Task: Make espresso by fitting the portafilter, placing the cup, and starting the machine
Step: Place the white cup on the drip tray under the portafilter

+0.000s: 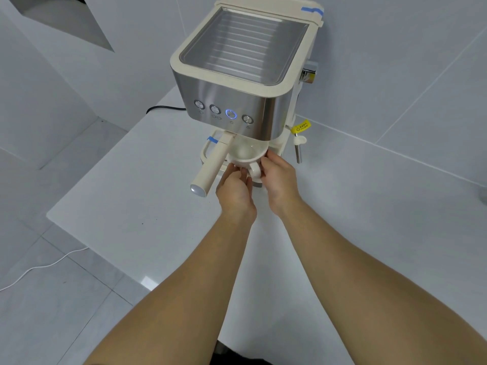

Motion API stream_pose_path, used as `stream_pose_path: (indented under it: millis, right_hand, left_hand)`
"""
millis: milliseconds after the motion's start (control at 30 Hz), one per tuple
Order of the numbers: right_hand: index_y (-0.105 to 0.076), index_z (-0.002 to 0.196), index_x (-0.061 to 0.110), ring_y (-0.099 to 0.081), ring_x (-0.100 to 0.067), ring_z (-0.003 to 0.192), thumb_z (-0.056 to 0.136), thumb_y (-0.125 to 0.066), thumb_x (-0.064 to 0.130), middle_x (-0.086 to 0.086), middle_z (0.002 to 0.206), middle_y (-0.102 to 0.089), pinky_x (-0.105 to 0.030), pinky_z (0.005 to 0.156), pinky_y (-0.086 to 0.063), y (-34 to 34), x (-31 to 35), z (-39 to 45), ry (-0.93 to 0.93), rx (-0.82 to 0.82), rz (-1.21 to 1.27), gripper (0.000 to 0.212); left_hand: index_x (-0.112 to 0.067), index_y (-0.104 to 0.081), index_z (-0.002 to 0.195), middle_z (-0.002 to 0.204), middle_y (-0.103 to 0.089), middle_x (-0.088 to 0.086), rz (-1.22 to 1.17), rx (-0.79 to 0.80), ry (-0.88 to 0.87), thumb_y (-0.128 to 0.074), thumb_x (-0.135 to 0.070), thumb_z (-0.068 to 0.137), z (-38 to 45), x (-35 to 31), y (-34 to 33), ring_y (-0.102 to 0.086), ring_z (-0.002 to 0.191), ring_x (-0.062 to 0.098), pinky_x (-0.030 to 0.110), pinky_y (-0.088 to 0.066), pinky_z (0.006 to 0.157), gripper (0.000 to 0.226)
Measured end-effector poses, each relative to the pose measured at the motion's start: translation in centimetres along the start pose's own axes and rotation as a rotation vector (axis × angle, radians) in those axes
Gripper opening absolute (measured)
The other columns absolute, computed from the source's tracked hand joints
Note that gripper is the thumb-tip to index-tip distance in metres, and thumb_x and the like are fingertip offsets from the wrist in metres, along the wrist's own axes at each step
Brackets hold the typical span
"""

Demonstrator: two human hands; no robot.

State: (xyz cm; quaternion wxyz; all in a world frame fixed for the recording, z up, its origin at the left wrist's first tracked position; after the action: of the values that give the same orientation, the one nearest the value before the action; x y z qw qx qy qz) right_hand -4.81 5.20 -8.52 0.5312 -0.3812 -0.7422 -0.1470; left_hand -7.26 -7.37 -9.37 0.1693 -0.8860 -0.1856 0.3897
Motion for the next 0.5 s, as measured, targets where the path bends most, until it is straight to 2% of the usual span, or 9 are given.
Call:
stream_pose_path:
  millis: [133, 200, 267, 333, 400, 433, 467, 500]
  right_hand:
    - [-0.075, 0.112, 0.024, -0.07, -0.02, 0.104, 0.088, -0.062, 0.019, -0.005, 0.11, -0.076, -0.033, 0.088, -0.057, -0.1, 0.0, -0.2, -0.004, 0.006, -0.024, 0.028]
    - [-0.075, 0.112, 0.024, -0.07, -0.02, 0.103, 0.088, -0.062, 0.018, -0.005, 0.111, -0.076, -0.03, 0.082, -0.057, -0.3, 0.2, -0.5, 0.0, 0.015, -0.028, 0.028]
    - [-0.075, 0.112, 0.024, -0.071, -0.015, 0.096, 0.088, -0.061, 0.018, -0.004, 0.109, -0.076, -0.024, 0.072, -0.055, -0.3, 0.5, -0.7, -0.002, 0.013, -0.043, 0.028]
    - [-0.077, 0.107, 0.023, -0.069, -0.01, 0.085, 0.087, -0.06, 0.016, 0.001, 0.101, -0.077, -0.019, 0.066, -0.052, -0.1, 0.7, -1.3, -0.006, 0.002, -0.062, 0.027]
    - [-0.078, 0.079, 0.027, -0.06, -0.003, 0.064, 0.082, -0.057, 0.012, 0.013, 0.074, -0.07, -0.019, 0.061, -0.045, 0.2, 0.8, -2.0, -0.017, -0.014, -0.073, 0.026]
    - [-0.072, 0.063, 0.028, -0.052, -0.002, 0.055, 0.08, -0.055, 0.01, 0.017, 0.061, -0.061, -0.02, 0.06, -0.039, 0.5, 0.7, -2.2, -0.015, -0.022, -0.075, 0.03]
    - [-0.067, 0.056, 0.027, -0.047, -0.003, 0.052, 0.08, -0.054, 0.008, 0.017, 0.055, -0.054, -0.022, 0.06, -0.035, 0.7, 0.6, -2.4, -0.016, -0.029, -0.079, 0.033]
    - [-0.065, 0.058, 0.025, -0.045, -0.005, 0.056, 0.08, -0.053, 0.008, 0.016, 0.057, -0.053, -0.023, 0.062, -0.034, 0.9, 0.6, -2.7, -0.019, -0.034, -0.081, 0.031]
  left_hand:
    - [-0.024, -0.071, 0.087, 0.077, -0.079, -0.009, 0.023, 0.063, -0.005, -0.041, 0.005, 0.091, -0.4, -0.2, -0.4, -0.074, 0.071, -0.003, 0.016, -0.054, 0.071, 0.042]
    - [-0.024, -0.07, 0.088, 0.076, -0.079, -0.01, 0.046, 0.106, -0.006, -0.042, 0.006, 0.092, -0.8, -0.5, -0.5, -0.073, 0.069, -0.004, 0.012, -0.054, 0.06, 0.041]
    - [-0.026, -0.069, 0.088, 0.076, -0.079, -0.012, 0.069, 0.124, 0.0, -0.044, 0.005, 0.092, -1.1, -0.5, -0.4, -0.072, 0.067, -0.005, 0.011, -0.053, 0.055, 0.04]
    - [-0.029, -0.067, 0.09, 0.086, -0.076, -0.013, 0.082, 0.125, 0.022, -0.045, 0.002, 0.094, -1.3, -0.3, 0.1, -0.072, 0.068, -0.006, 0.014, -0.053, 0.063, 0.038]
    - [-0.031, -0.065, 0.093, 0.095, -0.071, -0.015, 0.097, 0.149, 0.046, -0.048, -0.005, 0.097, -1.6, 0.1, 0.5, -0.069, 0.075, -0.006, 0.02, -0.05, 0.081, 0.031]
    - [-0.03, -0.065, 0.099, 0.099, -0.069, -0.016, 0.109, 0.17, 0.058, -0.05, -0.008, 0.098, -1.9, 0.3, 0.7, -0.067, 0.082, -0.006, 0.024, -0.048, 0.089, 0.027]
    - [-0.028, -0.066, 0.108, 0.103, -0.068, -0.016, 0.119, 0.194, 0.075, -0.051, -0.011, 0.099, -2.2, 0.6, 0.8, -0.064, 0.089, -0.004, 0.027, -0.046, 0.094, 0.024]
    - [-0.026, -0.065, 0.116, 0.106, -0.068, -0.016, 0.122, 0.213, 0.096, -0.051, -0.013, 0.099, -2.6, 0.9, 1.0, -0.063, 0.096, -0.002, 0.028, -0.046, 0.096, 0.025]
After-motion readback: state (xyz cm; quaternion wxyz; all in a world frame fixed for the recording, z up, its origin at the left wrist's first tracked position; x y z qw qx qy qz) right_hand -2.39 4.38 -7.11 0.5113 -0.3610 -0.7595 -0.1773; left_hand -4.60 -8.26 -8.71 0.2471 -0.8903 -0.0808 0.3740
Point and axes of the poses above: each hand's wrist, its own z-axis towards the middle knuckle, its own y-axis out of the back of the hand, x = y × z, the point moved 10 cm from there along z, towards the middle knuckle
